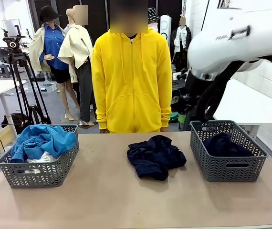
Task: Sort the tops and bottoms.
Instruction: Lift clothes from the center of the table with your right hand.
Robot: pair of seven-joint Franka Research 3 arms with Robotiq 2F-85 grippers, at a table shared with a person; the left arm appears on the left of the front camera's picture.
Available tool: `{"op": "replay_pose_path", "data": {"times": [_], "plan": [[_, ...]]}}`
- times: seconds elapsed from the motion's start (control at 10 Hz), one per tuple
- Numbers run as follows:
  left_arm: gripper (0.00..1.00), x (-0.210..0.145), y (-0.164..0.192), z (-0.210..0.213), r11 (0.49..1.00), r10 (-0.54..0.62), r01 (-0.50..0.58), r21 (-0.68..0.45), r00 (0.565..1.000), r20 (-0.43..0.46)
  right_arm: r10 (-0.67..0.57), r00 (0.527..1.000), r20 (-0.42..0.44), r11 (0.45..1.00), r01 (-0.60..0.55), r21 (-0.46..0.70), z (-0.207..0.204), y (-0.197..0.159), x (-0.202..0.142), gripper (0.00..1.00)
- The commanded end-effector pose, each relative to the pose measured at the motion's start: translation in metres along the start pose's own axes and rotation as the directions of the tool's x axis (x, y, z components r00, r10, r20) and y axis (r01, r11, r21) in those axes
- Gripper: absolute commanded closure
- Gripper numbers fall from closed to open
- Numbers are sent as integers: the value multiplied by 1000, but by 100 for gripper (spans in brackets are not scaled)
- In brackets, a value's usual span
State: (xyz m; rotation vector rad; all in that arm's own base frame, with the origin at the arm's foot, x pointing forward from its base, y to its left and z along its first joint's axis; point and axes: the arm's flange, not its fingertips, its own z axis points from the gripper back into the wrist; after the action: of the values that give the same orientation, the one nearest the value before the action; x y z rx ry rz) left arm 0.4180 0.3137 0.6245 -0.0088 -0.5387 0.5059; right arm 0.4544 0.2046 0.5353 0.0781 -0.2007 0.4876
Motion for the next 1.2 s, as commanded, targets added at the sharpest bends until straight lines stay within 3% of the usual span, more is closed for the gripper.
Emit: {"op": "replay_pose_path", "data": {"times": [0.0,0.1,0.6,0.8,1.1], "plan": [[0,-1,1,1,1000,-4,4,5,1000,-1,-123,992,18,992,123,-16,-22,-1,10,0],[0,-1,1,1,1000,-4,4,5,1000,-1,0,1000,0,1000,0,0,0,0,0,0],[0,-1,1,1,1000,-4,4,5,1000,-1,-19,1000,8,1000,19,-4,-1,4,3,0],[0,-1,1,1,1000,-4,4,5,1000,-1,4,998,-65,1000,-3,9,-51,6,29,0],[0,-1,1,1,1000,-4,4,5,1000,-1,-53,993,-104,999,54,5,-100,4,44,0]]}}
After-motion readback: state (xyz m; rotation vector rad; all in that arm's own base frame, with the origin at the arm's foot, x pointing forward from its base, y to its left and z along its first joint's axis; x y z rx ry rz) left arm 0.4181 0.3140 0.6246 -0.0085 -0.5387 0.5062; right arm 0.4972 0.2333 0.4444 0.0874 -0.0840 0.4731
